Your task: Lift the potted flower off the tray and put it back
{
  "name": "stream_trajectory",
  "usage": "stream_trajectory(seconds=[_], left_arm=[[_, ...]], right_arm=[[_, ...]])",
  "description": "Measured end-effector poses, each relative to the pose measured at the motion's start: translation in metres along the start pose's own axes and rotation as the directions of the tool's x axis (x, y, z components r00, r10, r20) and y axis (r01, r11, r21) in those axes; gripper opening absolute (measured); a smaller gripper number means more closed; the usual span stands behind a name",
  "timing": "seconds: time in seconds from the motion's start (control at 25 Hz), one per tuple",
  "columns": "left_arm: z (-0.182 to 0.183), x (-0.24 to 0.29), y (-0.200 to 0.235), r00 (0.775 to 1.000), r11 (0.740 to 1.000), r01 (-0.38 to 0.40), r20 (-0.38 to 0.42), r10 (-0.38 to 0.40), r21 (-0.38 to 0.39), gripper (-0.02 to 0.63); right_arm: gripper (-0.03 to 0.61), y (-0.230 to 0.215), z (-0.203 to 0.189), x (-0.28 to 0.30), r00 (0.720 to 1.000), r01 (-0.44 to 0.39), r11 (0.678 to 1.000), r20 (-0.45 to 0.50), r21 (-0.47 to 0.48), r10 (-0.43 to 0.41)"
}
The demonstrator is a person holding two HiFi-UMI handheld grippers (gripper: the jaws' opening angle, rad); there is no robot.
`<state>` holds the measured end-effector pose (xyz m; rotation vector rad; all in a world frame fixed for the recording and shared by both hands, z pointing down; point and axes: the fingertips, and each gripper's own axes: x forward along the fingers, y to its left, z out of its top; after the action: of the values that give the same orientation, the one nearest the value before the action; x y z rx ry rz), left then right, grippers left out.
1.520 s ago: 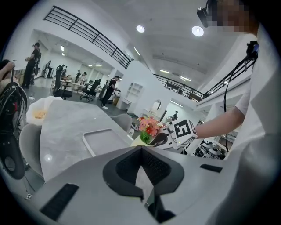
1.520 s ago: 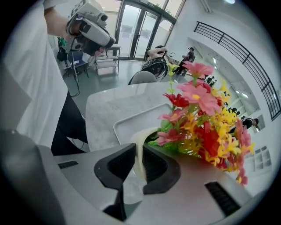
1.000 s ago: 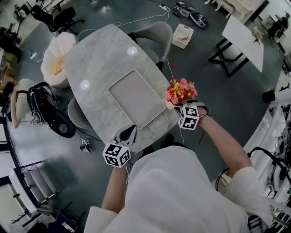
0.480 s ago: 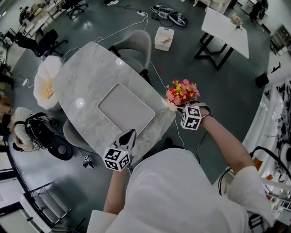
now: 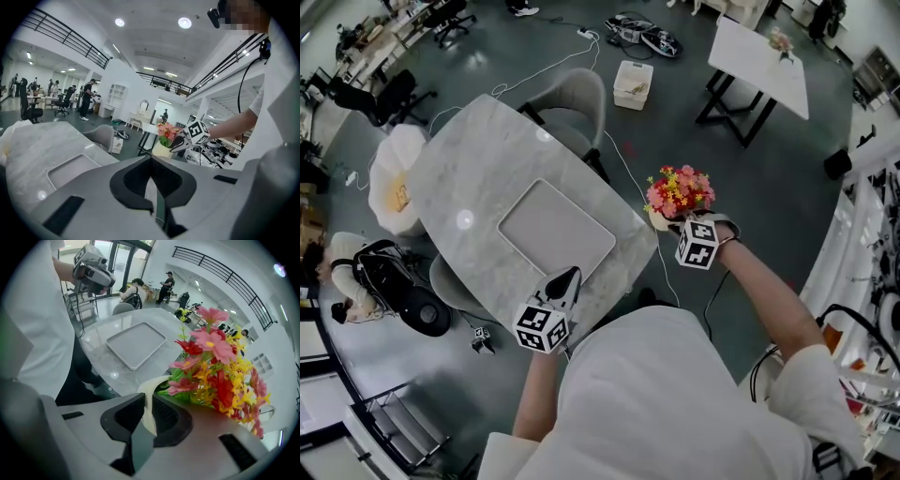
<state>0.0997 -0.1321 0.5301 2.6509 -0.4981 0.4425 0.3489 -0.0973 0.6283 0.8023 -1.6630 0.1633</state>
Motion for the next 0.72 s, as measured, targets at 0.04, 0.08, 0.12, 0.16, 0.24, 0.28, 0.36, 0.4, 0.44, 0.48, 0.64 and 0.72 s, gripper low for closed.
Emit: stream_trajectory(seconds=[0.04, 0.08, 0.12, 0.16, 0.24, 0.28, 0.36, 0.4, 0.44, 0.48, 0.64, 0.72], left_arm=[[0.0, 0.0, 0.0, 1.0, 1.0, -0.005, 0.001, 0.005, -0.002, 0.005], [-0.001, -0.001, 0.0, 1.0, 1.0, -0.009, 0.002, 0.009, -0.004, 0.005], [-0.002, -0.001, 0.0, 1.0, 1.0, -0.013, 0.003, 0.013, -0.006, 0.005], [-0.003, -0.001, 0.0, 1.0, 1.0, -0.016, 0.002, 0.016, -0.008, 0.005], [-0.004, -0.002, 0.001, 1.0, 1.0, -0.024, 0.002, 0.024, -0.012, 0.005], [-0.004, -0.003, 0.001, 1.0, 0.999, -0.029, 0.003, 0.029, -0.014, 0.005], [-0.004, -0.004, 0.001, 0.999, 0.999, -0.041, 0.009, 0.041, -0.02, 0.005], [-0.004, -0.005, 0.002, 0.999, 0.999, -0.048, 0.012, 0.048, -0.024, 0.005], [-0.005, -0.006, 0.002, 0.998, 0.998, -0.055, 0.015, 0.056, -0.028, 0.005], [-0.006, -0.007, 0.003, 0.998, 0.997, -0.063, 0.018, 0.064, -0.033, 0.005], [-0.012, -0.017, 0.004, 0.994, 0.993, -0.104, 0.029, 0.106, -0.052, 0.005], [-0.013, -0.023, 0.005, 0.991, 0.99, -0.13, 0.034, 0.132, -0.059, 0.006]], right_arm=[[0.057, 0.0, 0.0, 0.0, 1.0, 0.001, 1.0, 0.001, -0.001, -0.001], [0.057, -0.001, 0.0, -0.001, 1.0, 0.002, 1.0, 0.002, -0.002, -0.002], [0.057, -0.001, 0.0, -0.001, 1.0, 0.002, 1.0, 0.004, -0.004, -0.002], [0.057, -0.002, 0.0, 0.0, 1.0, 0.002, 1.0, 0.005, -0.007, -0.002], [0.057, -0.003, 0.002, 0.001, 1.0, -0.001, 1.0, 0.009, -0.014, 0.001], [0.057, -0.004, 0.003, 0.001, 1.0, -0.003, 1.0, 0.01, -0.019, 0.003], [0.057, -0.005, 0.006, 0.002, 1.0, -0.004, 1.0, 0.015, -0.028, 0.004], [0.057, -0.006, 0.007, 0.002, 1.0, -0.003, 0.999, 0.017, -0.033, 0.004], [0.057, -0.006, 0.009, 0.003, 1.0, -0.002, 0.999, 0.02, -0.037, 0.003], [0.057, -0.007, 0.012, 0.005, 1.0, -0.001, 0.999, 0.024, -0.042, 0.002], [0.057, -0.006, 0.025, 0.011, 0.999, -0.017, 0.997, 0.041, -0.077, 0.02], [0.057, -0.007, 0.033, 0.013, 0.998, -0.025, 0.995, 0.048, -0.101, 0.03]])
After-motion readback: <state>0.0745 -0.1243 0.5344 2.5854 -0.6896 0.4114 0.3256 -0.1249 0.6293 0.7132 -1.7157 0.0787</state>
